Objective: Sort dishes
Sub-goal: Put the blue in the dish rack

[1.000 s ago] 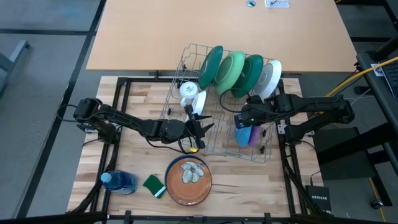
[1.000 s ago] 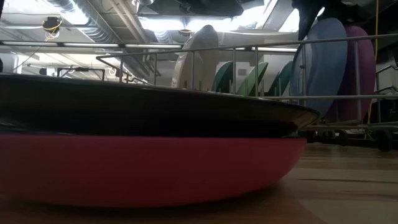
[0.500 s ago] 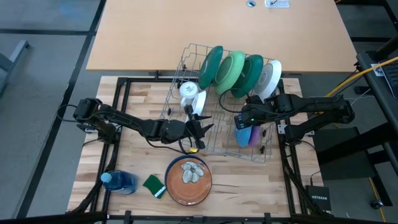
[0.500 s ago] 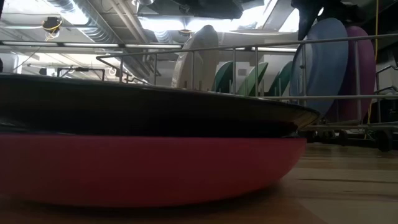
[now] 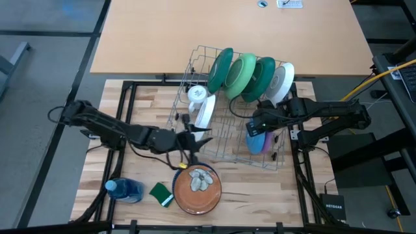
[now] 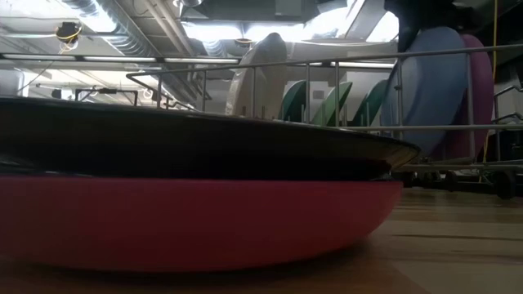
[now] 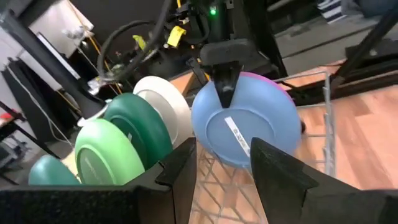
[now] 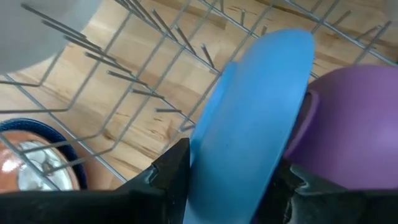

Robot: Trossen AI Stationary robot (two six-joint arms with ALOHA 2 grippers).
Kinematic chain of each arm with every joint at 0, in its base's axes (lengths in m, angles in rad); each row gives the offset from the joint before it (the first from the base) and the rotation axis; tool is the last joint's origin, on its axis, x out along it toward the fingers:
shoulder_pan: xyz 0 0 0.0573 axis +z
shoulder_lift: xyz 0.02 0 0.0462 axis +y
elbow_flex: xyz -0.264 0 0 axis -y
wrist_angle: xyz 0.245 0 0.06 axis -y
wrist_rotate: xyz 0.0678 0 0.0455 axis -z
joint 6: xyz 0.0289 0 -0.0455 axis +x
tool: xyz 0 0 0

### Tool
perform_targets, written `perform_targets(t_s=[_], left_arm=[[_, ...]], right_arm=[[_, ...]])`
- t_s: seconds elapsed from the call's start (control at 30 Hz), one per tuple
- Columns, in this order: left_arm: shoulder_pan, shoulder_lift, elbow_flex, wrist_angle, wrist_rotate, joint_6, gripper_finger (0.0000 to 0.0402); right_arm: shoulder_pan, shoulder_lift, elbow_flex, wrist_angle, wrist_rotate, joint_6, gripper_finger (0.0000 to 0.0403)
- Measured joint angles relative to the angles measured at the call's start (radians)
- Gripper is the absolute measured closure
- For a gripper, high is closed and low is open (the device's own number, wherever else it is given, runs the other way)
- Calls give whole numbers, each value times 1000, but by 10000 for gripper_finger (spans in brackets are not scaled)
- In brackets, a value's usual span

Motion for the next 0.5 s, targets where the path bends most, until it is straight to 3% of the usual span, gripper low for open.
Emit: perform_targets(t_s=[0.17,0.23,0.4,0.5], left_arm=[[2,-57,1,-105,4,-84,261],[21,-47,1,-83,72,-122,261],[58,64,1,177,414,-233,261],[57,159,1,384,458,-275,261]], right_arm=[[0,-2,0,-21,-1,0,262],[0,-2,0,-16,-8,1,262],[0,-2,0,-6,-9,0,262],[0,-2,0,10,-9,0,262]])
